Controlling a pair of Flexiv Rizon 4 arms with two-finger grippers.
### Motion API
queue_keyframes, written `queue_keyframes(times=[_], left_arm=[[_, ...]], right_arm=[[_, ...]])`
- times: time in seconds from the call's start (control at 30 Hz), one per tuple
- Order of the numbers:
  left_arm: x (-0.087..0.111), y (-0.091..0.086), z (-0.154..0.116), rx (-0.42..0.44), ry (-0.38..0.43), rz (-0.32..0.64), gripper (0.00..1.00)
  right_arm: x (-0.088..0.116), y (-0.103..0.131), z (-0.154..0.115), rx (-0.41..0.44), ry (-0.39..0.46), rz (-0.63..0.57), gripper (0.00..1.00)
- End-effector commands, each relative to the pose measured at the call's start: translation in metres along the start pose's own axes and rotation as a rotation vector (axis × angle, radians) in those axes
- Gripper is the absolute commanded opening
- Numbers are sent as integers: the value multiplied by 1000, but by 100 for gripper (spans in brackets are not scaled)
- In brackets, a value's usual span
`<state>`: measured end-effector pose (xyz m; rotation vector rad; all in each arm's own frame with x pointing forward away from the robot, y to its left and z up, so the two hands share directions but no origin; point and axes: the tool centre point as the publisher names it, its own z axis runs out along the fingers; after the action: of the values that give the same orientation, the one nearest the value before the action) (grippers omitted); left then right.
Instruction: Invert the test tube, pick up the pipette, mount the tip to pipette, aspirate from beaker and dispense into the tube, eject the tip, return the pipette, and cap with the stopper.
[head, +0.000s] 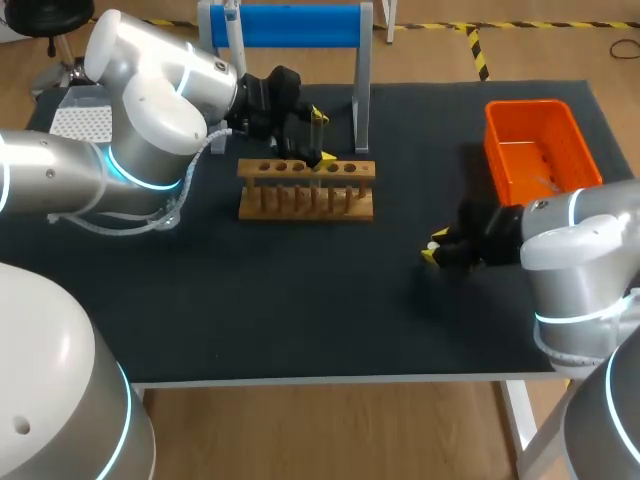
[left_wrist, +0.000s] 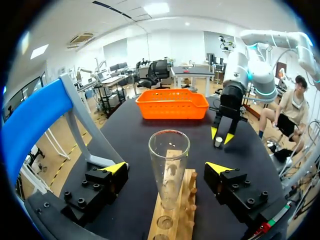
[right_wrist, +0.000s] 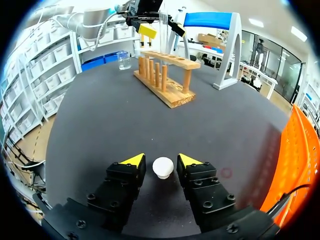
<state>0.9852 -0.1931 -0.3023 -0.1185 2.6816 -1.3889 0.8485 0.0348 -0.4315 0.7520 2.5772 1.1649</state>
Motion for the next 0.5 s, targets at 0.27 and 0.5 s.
queue_keyframes(times=[0.27,0.5], left_arm=[[0,0,0,-2,1,-1,100],[0,0,0,-2,1,-1,100]], right_arm=[[1,-1,-1,7,1,0,38],[0,-1,0,8,1,2,30]])
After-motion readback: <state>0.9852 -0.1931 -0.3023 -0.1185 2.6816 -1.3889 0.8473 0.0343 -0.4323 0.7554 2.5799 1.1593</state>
